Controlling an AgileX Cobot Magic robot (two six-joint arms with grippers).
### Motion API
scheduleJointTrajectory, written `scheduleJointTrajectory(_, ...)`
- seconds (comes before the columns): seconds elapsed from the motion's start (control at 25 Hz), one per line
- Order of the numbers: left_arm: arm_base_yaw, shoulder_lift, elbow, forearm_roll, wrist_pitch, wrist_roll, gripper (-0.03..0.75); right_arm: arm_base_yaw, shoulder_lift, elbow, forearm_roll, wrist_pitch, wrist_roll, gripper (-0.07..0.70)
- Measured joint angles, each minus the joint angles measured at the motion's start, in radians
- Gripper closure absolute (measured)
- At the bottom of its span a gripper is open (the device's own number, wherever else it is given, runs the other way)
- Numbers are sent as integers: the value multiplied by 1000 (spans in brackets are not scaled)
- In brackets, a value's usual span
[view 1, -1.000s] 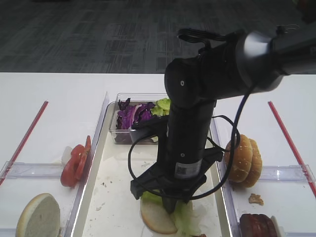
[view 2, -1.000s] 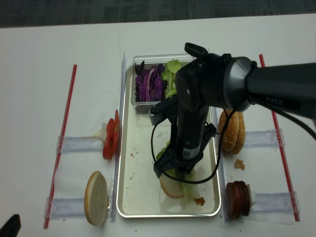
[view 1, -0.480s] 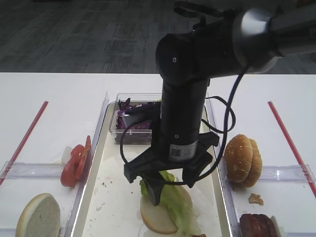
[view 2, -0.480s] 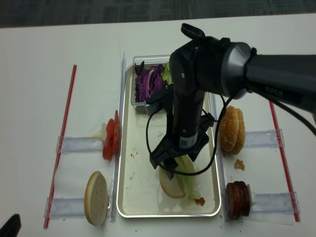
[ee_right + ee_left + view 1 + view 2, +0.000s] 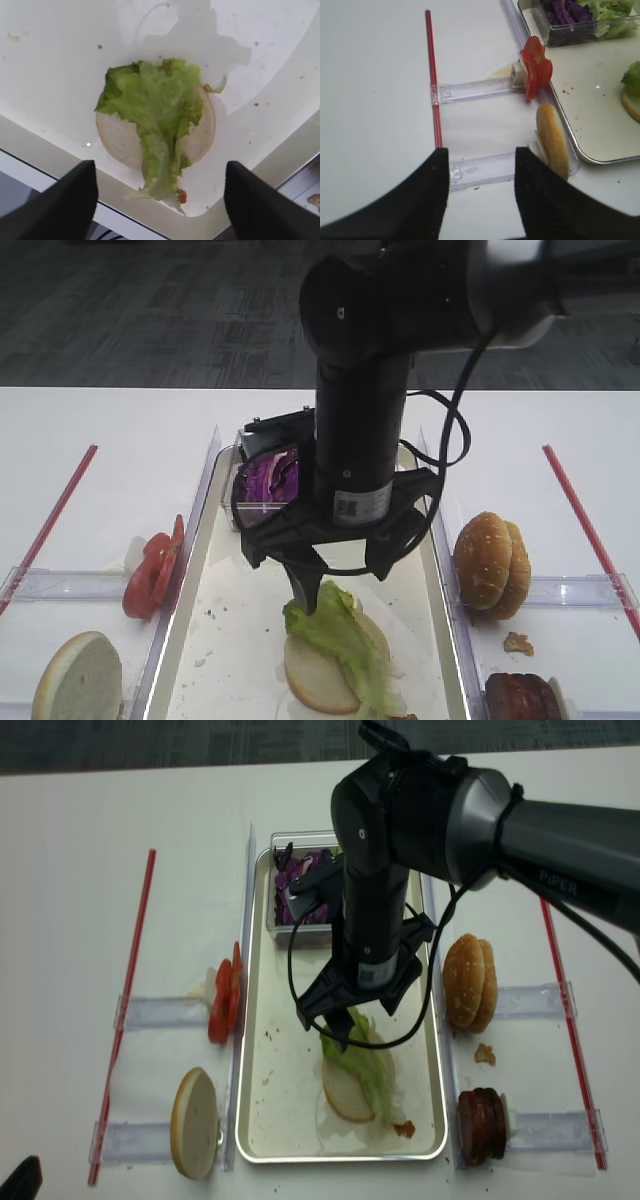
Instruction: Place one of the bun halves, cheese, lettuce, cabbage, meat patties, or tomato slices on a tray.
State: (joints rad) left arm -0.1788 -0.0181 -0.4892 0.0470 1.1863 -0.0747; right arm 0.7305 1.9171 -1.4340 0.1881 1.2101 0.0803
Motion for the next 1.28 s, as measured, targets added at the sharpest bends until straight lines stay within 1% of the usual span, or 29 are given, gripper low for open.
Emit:
scheduleJointTrajectory(0.32, 0, 0, 0, 0, 0, 0, 419, 0, 0, -106, -9, 6, 5, 89)
scheduleJointTrajectory(0.6, 0, 0, 0, 0, 0, 0, 420, -12, 0, -144, -59, 12, 12, 89)
scheduleJointTrajectory(0.72, 0, 0, 0, 0, 0, 0, 419, -59, 1, -144, -57, 12, 12, 89)
scheduleJointTrajectory(1.28, 0, 0, 0, 0, 0, 0, 420, -392, 1, -145, -48, 12, -4, 89)
